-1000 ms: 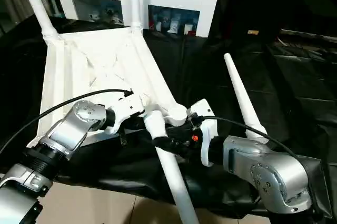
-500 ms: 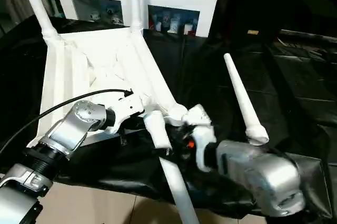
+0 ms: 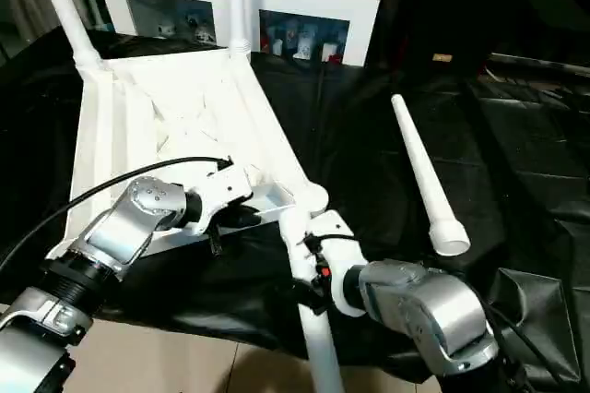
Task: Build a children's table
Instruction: Pick table leg
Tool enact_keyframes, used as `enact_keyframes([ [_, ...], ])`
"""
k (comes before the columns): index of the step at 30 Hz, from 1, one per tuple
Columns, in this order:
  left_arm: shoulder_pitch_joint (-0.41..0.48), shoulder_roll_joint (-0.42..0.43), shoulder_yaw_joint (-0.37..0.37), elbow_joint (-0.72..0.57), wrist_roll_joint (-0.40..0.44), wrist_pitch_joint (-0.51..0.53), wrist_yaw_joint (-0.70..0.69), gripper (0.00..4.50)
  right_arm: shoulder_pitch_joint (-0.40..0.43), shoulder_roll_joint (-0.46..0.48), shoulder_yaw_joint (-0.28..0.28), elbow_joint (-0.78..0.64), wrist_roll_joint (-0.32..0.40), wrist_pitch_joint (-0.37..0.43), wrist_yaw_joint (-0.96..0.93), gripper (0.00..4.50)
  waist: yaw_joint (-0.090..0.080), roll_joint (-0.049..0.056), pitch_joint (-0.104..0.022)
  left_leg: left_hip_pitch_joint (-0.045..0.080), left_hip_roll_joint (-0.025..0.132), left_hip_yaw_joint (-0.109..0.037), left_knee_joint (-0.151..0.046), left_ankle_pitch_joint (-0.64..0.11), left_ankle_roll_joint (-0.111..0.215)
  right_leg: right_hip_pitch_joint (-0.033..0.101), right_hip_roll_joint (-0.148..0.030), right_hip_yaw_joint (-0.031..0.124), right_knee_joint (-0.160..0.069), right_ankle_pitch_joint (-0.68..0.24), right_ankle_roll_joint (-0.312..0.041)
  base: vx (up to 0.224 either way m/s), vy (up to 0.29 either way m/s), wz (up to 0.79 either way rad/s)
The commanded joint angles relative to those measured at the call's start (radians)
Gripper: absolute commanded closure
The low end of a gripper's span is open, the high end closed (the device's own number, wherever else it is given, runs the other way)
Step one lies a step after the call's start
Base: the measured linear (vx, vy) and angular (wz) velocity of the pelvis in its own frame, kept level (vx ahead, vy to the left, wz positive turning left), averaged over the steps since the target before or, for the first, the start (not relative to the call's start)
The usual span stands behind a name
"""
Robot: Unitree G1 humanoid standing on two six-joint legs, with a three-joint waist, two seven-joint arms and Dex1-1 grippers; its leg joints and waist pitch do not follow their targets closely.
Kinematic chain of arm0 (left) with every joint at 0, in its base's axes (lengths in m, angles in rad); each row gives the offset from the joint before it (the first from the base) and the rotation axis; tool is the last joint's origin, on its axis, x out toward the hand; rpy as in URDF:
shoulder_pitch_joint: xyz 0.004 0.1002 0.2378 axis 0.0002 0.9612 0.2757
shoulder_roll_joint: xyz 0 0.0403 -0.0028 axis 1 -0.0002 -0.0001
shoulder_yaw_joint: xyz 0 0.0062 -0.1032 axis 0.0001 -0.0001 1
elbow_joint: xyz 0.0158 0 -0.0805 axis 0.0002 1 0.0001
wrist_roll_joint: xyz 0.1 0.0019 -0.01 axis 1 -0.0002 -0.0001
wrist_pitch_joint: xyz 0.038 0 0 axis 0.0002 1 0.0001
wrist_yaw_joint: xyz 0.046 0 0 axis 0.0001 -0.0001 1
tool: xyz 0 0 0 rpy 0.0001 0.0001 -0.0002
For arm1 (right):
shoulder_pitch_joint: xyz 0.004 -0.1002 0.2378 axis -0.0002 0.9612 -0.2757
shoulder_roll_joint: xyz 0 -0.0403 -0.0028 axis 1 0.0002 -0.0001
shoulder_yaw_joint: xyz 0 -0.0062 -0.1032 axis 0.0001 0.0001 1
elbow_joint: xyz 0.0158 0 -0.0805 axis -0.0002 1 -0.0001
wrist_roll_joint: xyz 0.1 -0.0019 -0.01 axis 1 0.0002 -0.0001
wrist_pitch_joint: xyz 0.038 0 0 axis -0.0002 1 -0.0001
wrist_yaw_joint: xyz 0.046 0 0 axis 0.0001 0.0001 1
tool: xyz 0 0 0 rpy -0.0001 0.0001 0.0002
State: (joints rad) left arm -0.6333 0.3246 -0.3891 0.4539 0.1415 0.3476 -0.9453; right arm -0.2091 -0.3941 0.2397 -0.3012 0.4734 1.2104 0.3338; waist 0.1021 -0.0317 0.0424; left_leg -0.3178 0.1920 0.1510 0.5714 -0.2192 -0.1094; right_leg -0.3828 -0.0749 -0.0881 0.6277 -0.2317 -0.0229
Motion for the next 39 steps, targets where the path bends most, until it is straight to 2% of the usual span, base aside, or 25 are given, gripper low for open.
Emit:
enact_keyframes([
  [1, 0.031, 0.013, -0.031, 0.044, 0.027, 0.031, 0.003, 4.50, -0.009, -0.001, -0.022, 0.013, -0.003, 0.018, -0.017, 1.45, 0.011, -0.004, -0.055, -0.026, 0.028, -0.004, -0.051, 0.044, 0.016, 0.075, -0.073, 0.068, -0.056, 0.143, -0.188, 0.000, 0.000, 0.00],
  [5, 0.025, 0.009, -0.031, 0.050, 0.027, 0.028, 0.003, 4.50, -0.008, 0.010, -0.043, 0.021, -0.004, 0.022, -0.025, 1.79, 0.011, 0.002, -0.056, -0.026, 0.027, -0.005, -0.050, 0.046, 0.013, 0.076, -0.073, 0.068, -0.055, 0.151, -0.191, 0.000, 0.000, 0.00],
  [8, 0.017, 0.007, -0.031, 0.061, 0.028, 0.020, 0.003, 4.50, -0.006, 0.018, -0.055, 0.023, -0.009, 0.030, -0.029, 2.00, 0.011, 0.002, -0.056, -0.024, 0.027, -0.005, -0.050, 0.040, 0.009, 0.076, -0.072, 0.068, -0.055, 0.156, -0.194, 0.000, 0.000, 0.00],
  [10, 0.011, 0.006, -0.032, 0.070, 0.030, 0.012, 0.003, 4.50, -0.002, 0.024, -0.067, 0.021, -0.011, 0.035, -0.032, 2.14, 0.012, 0.008, -0.056, -0.024, 0.028, -0.006, -0.051, 0.036, 0.005, 0.075, -0.072, 0.068, -0.055, 0.158, -0.197, 0.000, 0.000, 0.00],
  [13, 0.007, 0.006, -0.032, 0.076, 0.031, 0.004, 0.003, 4.50, 0.003, 0.028, -0.082, 0.019, -0.012, 0.036, -0.039, 2.32, 0.012, 0.006, -0.056, -0.024, 0.028, -0.006, -0.051, 0.026, 0.000, 0.077, -0.072, 0.068, -0.057, 0.150, -0.197, 0.000, 0.000, 0.00],
  [14, 0.003, 0.006, -0.033, 0.084, 0.032, -0.007, 0.002, 4.50, 0.005, 0.030, -0.093, 0.019, -0.012, 0.037, -0.040, 2.41, 0.013, 0.012, -0.056, -0.024, 0.028, -0.006, -0.051, 0.021, -0.003, 0.076, -0.073, 0.068, -0.057, 0.141, -0.196, 0.000, 0.000, 0.00],
  [15, 0.002, 0.007, -0.033, 0.086, 0.032, -0.017, 0.001, 4.50, 0.010, 0.028, -0.101, 0.015, -0.010, 0.038, -0.039, 2.45, 0.013, 0.009, -0.056, -0.024, 0.028, -0.006, -0.051, 0.017, -0.003, 0.077, -0.072, 0.068, -0.058, 0.137, -0.193, 0.000, 0.000, 0.00],
  [17, 0.001, 0.008, -0.032, 0.089, 0.031, -0.027, -0.001, 4.50, 0.013, 0.027, -0.109, 0.009, -0.005, 0.040, -0.036, 2.52, 0.014, 0.012, -0.055, -0.023, 0.028, -0.007, -0.052, 0.016, -0.005, 0.076, -0.072, 0.068, -0.058, 0.136, -0.193, 0.000, 0.000, 0.00],
  [19, -0.002, 0.010, -0.033, 0.098, 0.027, -0.075, -0.012, 4.50, 0.019, 0.018, -0.132, -0.007, 0.008, 0.045, -0.026, 2.57, 0.013, 0.010, -0.056, -0.023, 0.028, -0.006, -0.051, 0.015, -0.005, 0.077, -0.072, 0.068, -0.058, 0.137, -0.192, 0.000, 0.000, 0.00],
  [20, -0.007, 0.011, -0.029, 0.108, 0.024, -0.119, -0.013, 4.50, 0.023, 0.016, -0.188, -0.029, 0.039, 0.053, -0.009, 2.59, 0.014, 0.012, -0.055, -0.024, 0.028, -0.006, -0.051, 0.014, -0.002, 0.077, -0.072, 0.069, -0.060, 0.138, -0.191, 0.000, 0.000, 0.00],
  [21, -0.013, 0.012, -0.031, 0.116, 0.021, -0.178, -0.025, 4.50, 0.024, 0.002, -0.224, -0.048, 0.061, 0.046, 0.013, 2.59, 0.016, 0.009, -0.057, -0.024, 0.028, -0.006, -0.050, 0.015, 0.003, 0.080, -0.072, 0.069, -0.058, 0.147, -0.190, 0.000, 0.000, 0.00],
  [22, -0.014, 0.013, -0.032, 0.118, 0.020, -0.191, -0.028, 4.50, 0.024, -0.001, -0.232, -0.052, 0.066, 0.044, 0.018, 2.60, 0.020, 0.009, -0.057, -0.025, 0.028, -0.007, -0.050, 0.014, 0.009, 0.080, -0.073, 0.069, -0.059, 0.148, -0.188, 0.000, 0.000, 0.00],
  [23, -0.018, 0.013, -0.033, 0.127, 0.016, -0.240, -0.037, 4.50, 0.022, -0.005, -0.264, -0.065, 0.092, 0.046, 0.037, 2.62, 0.022, 0.016, -0.058, -0.025, 0.028, -0.008, -0.049, 0.031, 0.013, 0.078, -0.072, 0.069, -0.055, 0.175, -0.186, 0.000, 0.000, 0.00],
  [24, -0.019, 0.013, -0.032, 0.129, 0.016, -0.246, -0.037, 4.06, 0.021, -0.004, -0.270, -0.065, 0.097, 0.048, 0.039, 2.63, 0.022, 0.016, -0.058, -0.025, 0.028, -0.008, -0.049, 0.031, 0.013, 0.078, -0.072, 0.069, -0.055, 0.175, -0.186, 0.000, 0.000, 0.00],
  [25, -0.026, 0.007, -0.021, 0.132, 0.003, -0.246, -0.041, 3.95, 0.007, -0.001, -0.336, -0.071, 0.131, 0.054, 0.049, 2.63, 0.022, 0.010, -0.058, -0.024, 0.028, -0.006, -0.048, 0.033, 0.013, 0.078, -0.071, 0.069, -0.055, 0.182, -0.186, 0.000, 0.000, 0.00],
  [26, -0.031, 0.001, -0.011, 0.132, -0.009, -0.238, -0.045, 3.95, -0.005, 0.002, -0.391, -0.076, 0.158, 0.057, 0.058, 2.64, 0.024, 0.014, -0.060, -0.022, 0.028, -0.005, -0.047, 0.035, 0.014, 0.076, -0.072, 0.069, -0.053, 0.188, -0.196, 0.000, 0.000, 0.00],
  [27, -0.039, -0.005, 0.004, 0.135, -0.023, -0.219, -0.050, 3.95, -0.031, 0.001, -0.468, -0.072, 0.191, 0.057, 0.063, 2.64, 0.025, 0.013, -0.058, -0.022, 0.028, -0.005, -0.047, 0.026, 0.015, 0.076, -0.072, 0.069, -0.053, 0.176, -0.205, 0.000, 0.000, 0.00],
  [29, -0.045, -0.008, 0.016, 0.138, -0.031, -0.222, -0.043, 3.69, -0.049, 0.002, -0.510, -0.065, 0.209, 0.057, 0.063, 2.64, 0.030, 0.013, -0.057, -0.021, 0.029, -0.004, -0.046, 0.021, 0.017, 0.073, -0.072, 0.068, -0.054, 0.147, -0.212, 0.000, 0.000, 0.00],
  [31, -0.056, -0.012, 0.077, 0.127, -0.086, -0.212, -0.044, 3.59, -0.080, 0.000, -0.564, -0.046, 0.229, 0.041, 0.059, 2.64, 0.032, 0.015, -0.058, -0.023, 0.028, -0.004, -0.046, 0.031, 0.016, 0.074, -0.073, 0.067, -0.052, 0.143, -0.213, 0.000, 0.000, 0.00],
  [33, -0.066, -0.013, 0.101, 0.137, -0.103, -0.229, -0.035, 3.47, -0.089, -0.004, -0.582, -0.038, 0.238, 0.034, 0.059, 2.64, 0.036, 0.014, -0.060, -0.024, 0.027, -0.004, -0.044, 0.048, 0.021, 0.075, -0.073, 0.066, -0.052, 0.164, -0.221, 0.000, 0.000, 0.00],
  [34, -0.082, -0.011, 0.142, 0.154, -0.129, -0.263, -0.014, 3.37, -0.108, -0.005, -0.607, -0.023, 0.247, 0.018, 0.053, 2.64, 0.037, 0.012, -0.059, -0.024, 0.027, -0.004, -0.044, 0.049, 0.022, 0.075, -0.071, 0.066, -0.052, 0.166, -0.220, 0.000, 0.000, 0.00],
  [36, -0.101, -0.008, 0.205, 0.159, -0.188, -0.266, -0.016, 3.18, -0.139, 0.012, -0.649, -0.004, 0.260, -0.005, 0.038, 2.64, 0.040, 0.018, -0.061, -0.024, 0.026, -0.005, -0.042, 0.045, 0.018, 0.074, -0.073, 0.065, -0.048, 0.164, -0.226, 0.000, 0.000, 0.00],
  [38, -0.111, -0.014, 0.252, 0.148, -0.238, -0.238, -0.016, 3.15, -0.176, 0.046, -0.700, 0.024, 0.278, -0.029, -0.002, 2.64, 0.039, 0.019, -0.061, -0.023, 0.026, -0.003, -0.042, 0.036, 0.010, 0.071, -0.074, 0.065, -0.048, 0.154, -0.231, 0.000, 0.000, 0.00],
  [39, -0.118, -0.021, 0.293, 0.132, -0.286, -0.200, -0.017, 3.15, -0.213, 0.077, -0.751, 0.054, 0.294, -0.046, -0.043, 2.64, 0.041, 0.020, -0.062, -0.021, 0.027, -0.002, -0.042, 0.041, 0.006, 0.070, -0.073, 0.064, -0.048, 0.151, -0.231, 0.000, 0.000, 0.00],
])
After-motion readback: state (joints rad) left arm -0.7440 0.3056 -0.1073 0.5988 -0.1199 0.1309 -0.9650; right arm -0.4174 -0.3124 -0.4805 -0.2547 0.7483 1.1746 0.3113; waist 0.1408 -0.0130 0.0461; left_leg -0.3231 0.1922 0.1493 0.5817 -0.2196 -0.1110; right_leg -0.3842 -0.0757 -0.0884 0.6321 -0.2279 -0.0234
